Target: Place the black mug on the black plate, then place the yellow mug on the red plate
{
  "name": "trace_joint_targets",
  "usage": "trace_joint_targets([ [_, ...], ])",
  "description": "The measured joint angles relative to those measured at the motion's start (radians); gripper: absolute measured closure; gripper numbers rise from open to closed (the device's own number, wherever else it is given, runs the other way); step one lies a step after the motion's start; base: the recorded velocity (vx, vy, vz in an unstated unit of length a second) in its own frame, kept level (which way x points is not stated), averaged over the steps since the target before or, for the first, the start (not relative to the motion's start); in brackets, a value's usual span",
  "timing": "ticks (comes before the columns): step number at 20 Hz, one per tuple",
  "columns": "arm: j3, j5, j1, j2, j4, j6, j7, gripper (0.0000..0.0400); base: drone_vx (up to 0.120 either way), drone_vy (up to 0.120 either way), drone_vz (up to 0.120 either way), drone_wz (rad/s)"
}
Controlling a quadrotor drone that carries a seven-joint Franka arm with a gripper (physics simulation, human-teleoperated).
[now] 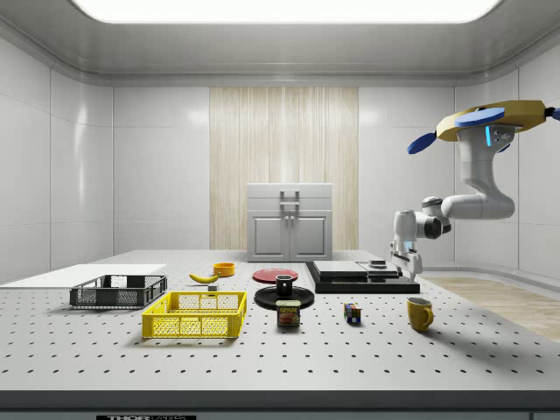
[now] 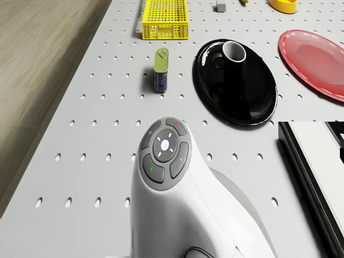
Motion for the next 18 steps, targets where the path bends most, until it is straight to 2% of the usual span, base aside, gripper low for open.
trace_joint_targets([
  [3,0.000,0.000,0.000,0.000,0.000,0.000,0.000,0.0000,0.000,0.107,0.000,0.000],
  [12,-0.059,-0.056,-0.011,0.001,0.019,0.024,-0.001,0.0000,0.000,0.000,0.000,0.000],
  [18,-0.087,-0.083,-0.015,0.006,0.030,0.032,-0.002,0.0000,0.000,0.000,-0.060,0.000],
])
